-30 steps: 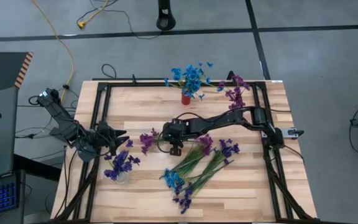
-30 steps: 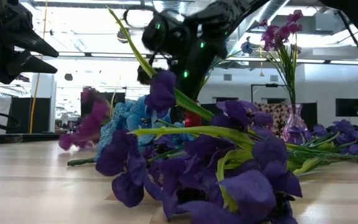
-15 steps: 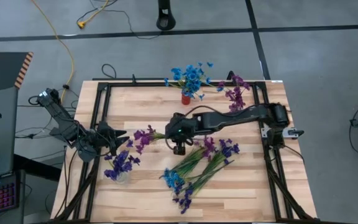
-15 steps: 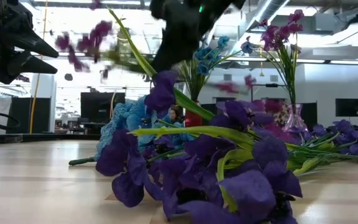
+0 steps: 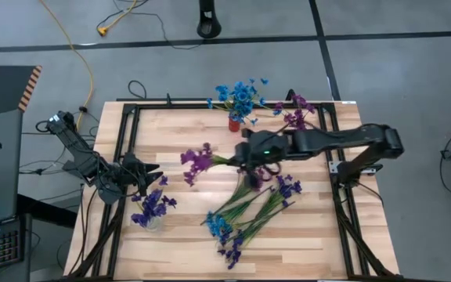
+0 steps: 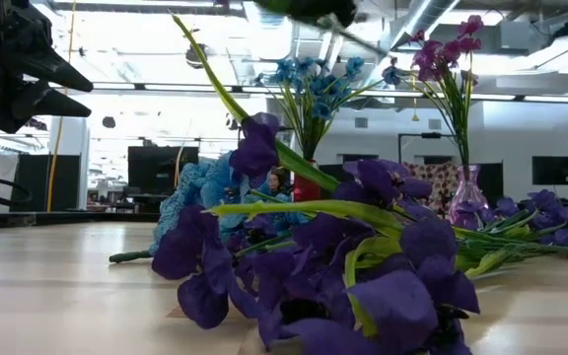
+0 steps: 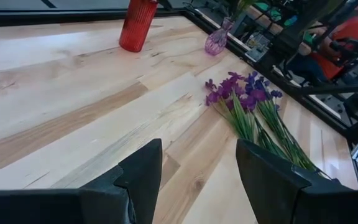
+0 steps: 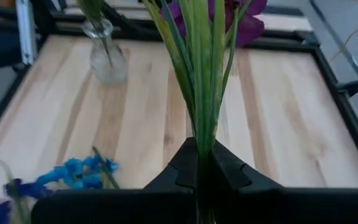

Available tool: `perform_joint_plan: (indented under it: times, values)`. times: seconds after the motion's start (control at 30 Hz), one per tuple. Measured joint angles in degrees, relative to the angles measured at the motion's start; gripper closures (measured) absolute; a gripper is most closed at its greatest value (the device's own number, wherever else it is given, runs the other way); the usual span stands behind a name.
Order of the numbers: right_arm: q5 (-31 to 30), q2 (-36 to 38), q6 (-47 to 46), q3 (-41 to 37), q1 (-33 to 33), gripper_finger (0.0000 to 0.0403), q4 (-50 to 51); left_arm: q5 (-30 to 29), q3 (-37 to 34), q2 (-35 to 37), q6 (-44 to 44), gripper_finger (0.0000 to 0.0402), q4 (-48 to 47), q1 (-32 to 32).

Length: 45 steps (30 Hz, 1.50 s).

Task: Sort flowers into vase by color
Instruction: Put the top violet flowers into the violet vase

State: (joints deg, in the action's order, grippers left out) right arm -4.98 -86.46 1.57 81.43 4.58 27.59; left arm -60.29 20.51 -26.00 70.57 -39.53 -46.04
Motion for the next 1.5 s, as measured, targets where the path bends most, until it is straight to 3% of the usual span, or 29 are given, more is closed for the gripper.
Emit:
perform_joint_plan:
  times: [0.37, 0.7, 0.9, 1.13, 1.5]
  values:
    - [-13.3, 17.9, -3.1, -12.4, 9.5, 0.0359, -5.0, 0.0, 0.0, 0.0, 0.1, 0.0208, 0.0, 0.0]
    - [-39.9, 30.3, -3.2, -30.3, 19.4, 0.0359, -18.3, 0.0, 0.0, 0.0, 0.2, 0.0208, 0.0, 0.0]
    - [-50.4, 35.2, -3.1, -37.8, 24.3, 0.0359, -24.8, 0.0, 0.0, 0.0, 0.1, 0.0208, 0.0, 0.0]
    - [-62.2, 39.9, -0.4, -40.2, 31.5, 0.0359, -27.1, 0.0, 0.0, 0.0, 0.1, 0.0208, 0.0, 0.0]
    - [-75.4, 46.9, 6.3, -40.4, 38.7, 0.0359, -26.4, -0.4, 0.0, 0.0, 0.1, 0.0208, 0.0, 0.0]
